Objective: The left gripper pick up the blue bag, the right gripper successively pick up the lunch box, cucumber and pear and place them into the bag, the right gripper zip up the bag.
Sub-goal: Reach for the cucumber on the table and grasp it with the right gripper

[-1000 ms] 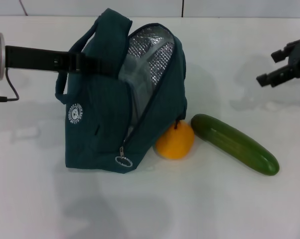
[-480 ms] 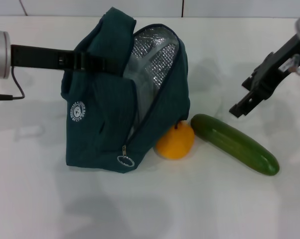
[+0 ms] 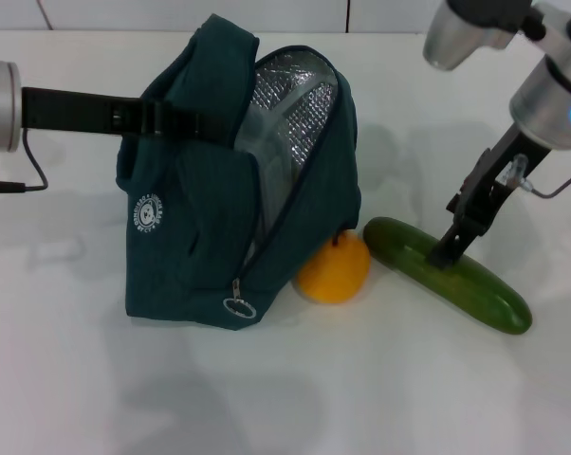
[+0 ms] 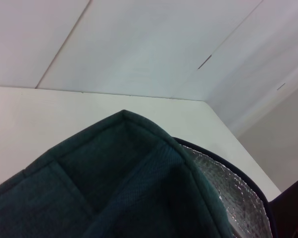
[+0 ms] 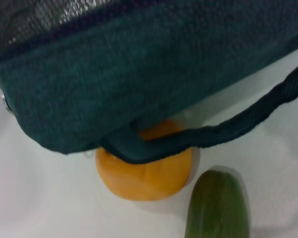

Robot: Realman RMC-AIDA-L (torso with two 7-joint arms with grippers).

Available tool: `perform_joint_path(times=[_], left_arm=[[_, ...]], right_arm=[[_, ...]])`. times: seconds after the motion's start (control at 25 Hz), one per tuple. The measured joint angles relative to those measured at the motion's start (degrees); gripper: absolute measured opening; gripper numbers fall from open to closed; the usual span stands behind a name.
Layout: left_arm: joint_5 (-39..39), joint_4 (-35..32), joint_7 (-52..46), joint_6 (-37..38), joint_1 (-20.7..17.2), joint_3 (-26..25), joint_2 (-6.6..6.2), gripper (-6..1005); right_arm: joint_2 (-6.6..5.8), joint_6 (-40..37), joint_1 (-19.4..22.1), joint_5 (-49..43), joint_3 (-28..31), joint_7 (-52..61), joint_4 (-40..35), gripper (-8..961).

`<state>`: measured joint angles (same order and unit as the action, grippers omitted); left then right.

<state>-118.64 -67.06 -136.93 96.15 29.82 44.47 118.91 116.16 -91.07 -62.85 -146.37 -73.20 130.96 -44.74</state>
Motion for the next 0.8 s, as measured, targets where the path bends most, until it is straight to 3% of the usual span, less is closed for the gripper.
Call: perform_joint_path(times=[0.8], left_arm=[[0.07, 0.61, 0.00, -0.25, 0.75, 0.36, 0.18, 38]], right_arm=[[0.02, 8.89, -0.18, 5.68, -9.79, -0.05, 6.87, 857]])
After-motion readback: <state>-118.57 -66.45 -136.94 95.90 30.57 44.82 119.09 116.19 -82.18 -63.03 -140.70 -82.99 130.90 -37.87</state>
